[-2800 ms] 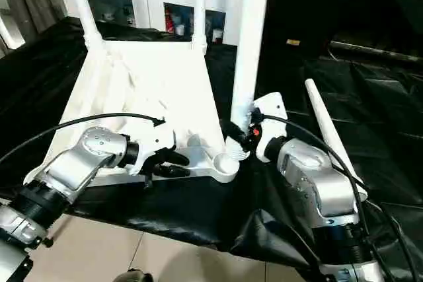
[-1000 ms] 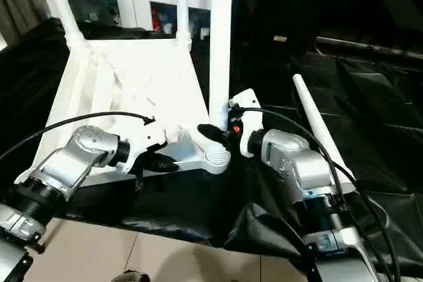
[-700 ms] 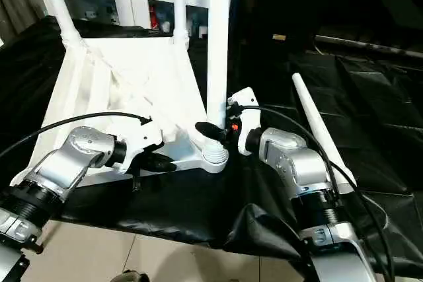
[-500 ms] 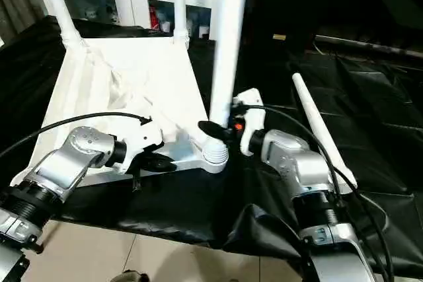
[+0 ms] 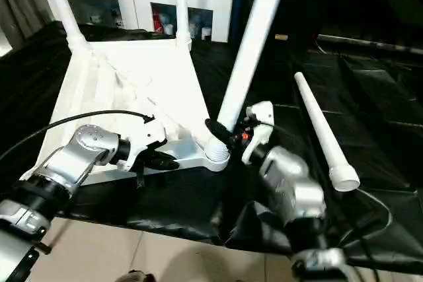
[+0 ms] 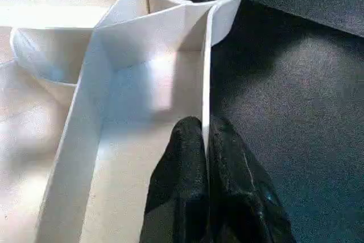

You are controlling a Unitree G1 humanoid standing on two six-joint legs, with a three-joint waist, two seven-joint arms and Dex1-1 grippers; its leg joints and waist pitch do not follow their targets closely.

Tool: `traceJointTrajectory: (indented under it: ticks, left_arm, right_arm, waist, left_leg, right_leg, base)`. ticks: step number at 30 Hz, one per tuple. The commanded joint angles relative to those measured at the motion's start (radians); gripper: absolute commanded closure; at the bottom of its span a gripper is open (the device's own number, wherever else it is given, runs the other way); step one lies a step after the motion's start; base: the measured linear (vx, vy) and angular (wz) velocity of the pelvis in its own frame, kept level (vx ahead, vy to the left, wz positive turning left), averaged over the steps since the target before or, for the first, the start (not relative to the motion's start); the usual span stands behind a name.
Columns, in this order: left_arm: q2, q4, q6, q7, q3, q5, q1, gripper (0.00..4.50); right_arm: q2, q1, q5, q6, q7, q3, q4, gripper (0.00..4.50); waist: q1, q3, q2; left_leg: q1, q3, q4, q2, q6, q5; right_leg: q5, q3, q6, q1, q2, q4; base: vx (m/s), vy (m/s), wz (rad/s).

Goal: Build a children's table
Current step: Insert table leg to table base

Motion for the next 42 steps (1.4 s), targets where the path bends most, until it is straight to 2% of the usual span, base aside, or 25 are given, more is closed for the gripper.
traceJointTrajectory:
  ticks: [1, 4, 7, 10, 11, 14, 15, 17, 18, 20, 22, 24, 26, 27, 29, 32, 33, 34, 35, 37, 38, 39, 40, 41, 42]
  left_arm:
    - [0.009, 0.005, -0.017, 0.032, 0.034, 0.015, -0.047, 4.50]
    - [0.003, 0.021, -0.024, 0.046, 0.040, 0.017, -0.053, 4.50]
    - [-0.005, 0.031, -0.027, 0.058, 0.050, 0.013, -0.053, 4.50]
    - [-0.009, 0.029, -0.029, 0.059, 0.050, 0.016, -0.045, 4.50]
    - [-0.009, 0.025, -0.029, 0.057, 0.051, 0.016, -0.041, 4.50]
    - [-0.005, 0.015, -0.030, 0.051, 0.051, 0.017, -0.034, 4.50]
    - [-0.002, 0.003, -0.029, 0.050, 0.051, 0.017, -0.026, 4.50]
    - [0.002, -0.008, -0.029, 0.050, 0.051, 0.018, -0.017, 4.50]
    - [0.005, -0.016, -0.029, 0.051, 0.050, 0.019, -0.011, 4.50]
    - [0.010, -0.033, -0.025, 0.052, 0.051, 0.018, 0.001, 4.50]
    - [0.012, -0.038, -0.024, 0.053, 0.052, 0.019, 0.005, 4.50]
    - [0.014, -0.048, -0.022, 0.055, 0.052, 0.019, 0.013, 4.50]
    - [0.015, -0.055, -0.023, 0.054, 0.053, 0.018, 0.019, 4.50]
    - [0.015, -0.059, -0.028, 0.049, 0.054, 0.015, 0.021, 4.50]
    - [0.016, -0.061, -0.036, 0.038, 0.054, 0.010, 0.022, 4.50]
    - [0.038, -0.099, -0.082, -0.042, 0.031, 0.001, 0.035, 4.50]
    - [0.050, -0.120, -0.098, -0.077, 0.019, -0.001, 0.043, 4.50]
    - [0.053, -0.124, -0.100, -0.083, 0.017, -0.002, 0.044, 4.50]
    - [0.060, -0.136, -0.104, -0.099, 0.011, -0.003, 0.048, 4.50]
    - [0.065, -0.145, -0.105, -0.107, 0.008, -0.003, 0.051, 4.50]
    - [0.080, -0.176, -0.120, -0.155, 0.004, -0.021, 0.063, 4.50]
    - [0.084, -0.184, -0.129, -0.168, 0.003, -0.026, 0.066, 4.50]
    - [0.089, -0.192, -0.139, -0.192, 0.002, -0.035, 0.068, 4.50]
    - [0.092, -0.196, -0.145, -0.206, 0.002, -0.041, 0.069, 4.50]
    - [0.098, -0.199, -0.153, -0.214, 0.000, -0.041, 0.070, 4.50]
  right_arm:
    - [-0.003, 0.053, -0.023, 0.008, -0.041, -0.011, 0.065, 2.62]
    - [0.011, 0.071, -0.015, -0.023, -0.046, -0.023, 0.052, 2.62]
    - [0.032, 0.115, -0.024, -0.068, -0.040, -0.014, 0.016, 2.62]
    - [0.034, 0.132, -0.042, -0.085, -0.048, -0.002, 0.010, 2.62]
    - [0.025, 0.133, -0.056, -0.087, -0.043, 0.014, 0.004, 2.62]
    - [0.002, 0.129, -0.086, -0.082, -0.016, 0.055, -0.009, 2.62]
    - [-0.025, 0.121, -0.122, -0.071, 0.015, 0.099, -0.026, 2.62]
    - [-0.044, 0.106, -0.139, -0.055, 0.040, 0.127, -0.034, 2.62]
    - [-0.054, 0.092, -0.151, -0.047, 0.054, 0.143, -0.032, 2.62]
    - [-0.067, 0.068, -0.159, -0.029, 0.082, 0.164, -0.026, 2.62]
    - [-0.072, 0.057, -0.160, -0.022, 0.096, 0.172, -0.019, 2.62]
    - [-0.082, 0.047, -0.161, -0.011, 0.117, 0.186, -0.012, 2.62]
    - [-0.099, 0.034, -0.165, 0.011, 0.145, 0.205, 0.005, 2.62]
    - [-0.106, 0.026, -0.169, 0.024, 0.161, 0.212, 0.019, 2.62]
    - [-0.108, 0.017, -0.175, 0.022, 0.171, 0.213, 0.040, 2.62]
    - [-0.103, -0.021, -0.184, -0.002, 0.195, 0.204, 0.121, 2.62]
    - [-0.101, -0.030, -0.176, -0.002, 0.216, 0.202, 0.138, 2.62]
    - [-0.102, -0.030, -0.175, -0.002, 0.221, 0.202, 0.140, 2.62]
    - [-0.104, -0.030, -0.174, -0.004, 0.237, 0.206, 0.146, 2.62]
    - [-0.107, -0.028, -0.174, -0.005, 0.246, 0.210, 0.147, 2.62]
    - [-0.118, -0.018, -0.165, -0.007, 0.288, 0.218, 0.150, 2.62]
    - [-0.125, -0.014, -0.166, -0.013, 0.308, 0.222, 0.155, 2.62]
    - [-0.131, -0.008, -0.169, -0.019, 0.330, 0.225, 0.159, 2.62]
    - [-0.135, -0.006, -0.172, -0.023, 0.343, 0.226, 0.163, 2.62]
    - [-0.141, 0.001, -0.174, -0.029, 0.355, 0.227, 0.164, 2.62]
  waist:
    - [-0.005, -0.056, 0.015]
    - [-0.003, -0.054, 0.019]
    - [0.003, -0.053, 0.016]
    - [0.001, -0.050, 0.007]
    - [-0.001, -0.048, 0.000]
    - [0.000, -0.045, 0.001]
    - [-0.001, -0.046, -0.016]
    - [-0.001, -0.044, -0.011]
    - [-0.005, -0.045, -0.023]
    - [-0.005, -0.046, -0.031]
    - [-0.007, -0.048, -0.026]
    - [-0.009, -0.049, -0.042]
    - [-0.007, -0.048, -0.037]
    - [-0.007, -0.050, -0.045]
    - [-0.005, -0.053, -0.041]
    - [-0.004, -0.059, -0.044]
    - [-0.002, -0.065, -0.037]
    - [-0.006, -0.065, -0.041]
    - [-0.003, -0.068, -0.035]
    - [-0.003, -0.071, -0.037]
    - [-0.001, -0.073, -0.031]
    - [-0.002, -0.076, -0.034]
    - [-0.001, -0.075, -0.027]
    - [0.000, -0.077, -0.029]
    - [0.002, -0.079, -0.025]
  left_leg:
    - [0.038, -0.039, -0.088, 0.033, -0.084, -0.586]
    - [0.040, -0.035, -0.088, 0.033, -0.066, -0.559]
    - [0.046, -0.032, -0.087, 0.035, -0.058, -0.552]
    - [0.039, -0.032, -0.092, 0.036, -0.052, -0.539]
    - [0.039, -0.030, -0.093, 0.036, -0.049, -0.540]
    - [0.040, -0.033, -0.093, 0.037, -0.049, -0.537]
    - [0.038, -0.032, -0.092, 0.036, -0.044, -0.525]
    - [0.037, -0.032, -0.093, 0.037, -0.044, -0.515]
    - [0.038, -0.030, -0.093, 0.037, -0.043, -0.517]
    - [0.037, -0.032, -0.095, 0.039, -0.044, -0.510]
    - [0.035, -0.033, -0.100, 0.041, -0.048, -0.504]
    - [0.034, -0.028, -0.102, 0.042, -0.043, -0.494]
    - [0.038, -0.028, -0.101, 0.043, -0.046, -0.500]
    - [0.037, -0.027, -0.100, 0.042, -0.044, -0.492]
    - [0.042, -0.025, -0.097, 0.043, -0.047, -0.497]
    - [0.038, -0.024, -0.096, 0.043, -0.048, -0.476]
    - [0.040, -0.025, -0.096, 0.044, -0.051, -0.470]
    - [0.031, -0.025, -0.099, 0.043, -0.052, -0.459]
    - [0.034, -0.025, -0.098, 0.044, -0.055, -0.454]
    - [0.040, -0.020, -0.097, 0.044, -0.057, -0.449]
    - [0.040, -0.020, -0.096, 0.043, -0.058, -0.442]
    - [0.036, -0.019, -0.096, 0.044, -0.052, -0.420]
    - [0.036, -0.018, -0.095, 0.042, -0.049, -0.415]
    - [0.039, -0.016, -0.093, 0.042, -0.046, -0.408]
    - [0.036, -0.015, -0.090, 0.041, -0.037, -0.368]
  right_leg:
    - [-0.491, 0.025, -0.151, 0.015, -0.055, -0.105]
    - [-0.492, 0.030, -0.163, 0.009, -0.058, -0.107]
    - [-0.507, 0.034, -0.158, 0.003, -0.059, -0.112]
    - [-0.504, 0.033, -0.157, 0.006, -0.058, -0.109]
    - [-0.519, 0.034, -0.151, 0.004, -0.058, -0.112]
    - [-0.567, 0.035, -0.131, 0.001, -0.062, -0.114]
    - [-0.585, 0.034, -0.120, 0.003, -0.062, -0.114]
    - [-0.612, 0.037, -0.105, 0.001, -0.065, -0.118]
    - [-0.620, 0.036, -0.101, -0.001, -0.064, -0.121]
    - [-0.607, 0.035, -0.103, 0.000, -0.065, -0.119]
    - [-0.574, 0.033, -0.110, 0.005, -0.063, -0.116]
    - [-0.524, 0.034, -0.120, 0.004, -0.061, -0.115]
    - [-0.520, 0.036, -0.126, 0.001, -0.062, -0.114]
    - [-0.516, 0.035, -0.129, 0.005, -0.061, -0.111]
    - [-0.520, 0.038, -0.128, 0.001, -0.064, -0.114]
    - [-0.485, 0.038, -0.138, 0.007, -0.064, -0.110]
    - [-0.453, 0.039, -0.149, 0.007, -0.064, -0.106]
    - [-0.415, 0.036, -0.156, 0.015, -0.059, -0.101]
    - [-0.395, 0.036, -0.160, 0.016, -0.060, -0.098]
    - [-0.335, 0.037, -0.176, 0.013, -0.054, -0.094]
    - [-0.292, 0.037, -0.187, 0.016, -0.052, -0.090]
    - [-0.239, 0.035, -0.201, 0.023, -0.049, -0.082]
    - [-0.224, 0.035, -0.205, 0.023, -0.048, -0.081]
    - [-0.205, 0.035, -0.209, 0.022, -0.048, -0.081]
    - [-0.141, 0.034, -0.227, 0.027, -0.045, -0.073]
  base:
    - [0.000, 0.000, 0.00]
    - [0.000, 0.000, 0.00]
    - [0.000, 0.000, 0.00]
    - [0.000, 0.000, 0.00]
    - [0.000, 0.000, 0.00]
    - [0.000, 0.000, 0.00]
    - [0.000, 0.000, 0.00]
    - [0.000, 0.000, 0.00]
    - [0.000, 0.000, 0.00]
    - [0.000, 0.000, 0.00]
    - [0.000, 0.000, 0.00]
    - [0.000, 0.000, 0.00]
    - [0.000, 0.000, 0.00]
    - [0.000, 0.000, 0.00]
    - [0.000, 0.000, 0.00]
    - [0.000, 0.000, 0.00]
    - [0.000, 0.000, 0.00]
    - [0.000, 0.000, 0.00]
    - [0.000, 0.000, 0.00]
    - [0.000, 0.000, 0.00]
    - [0.000, 0.000, 0.00]
    - [0.000, 0.000, 0.00]
    - [0.000, 0.000, 0.00]
    - [0.000, 0.000, 0.00]
    - [0.000, 0.000, 0.00]
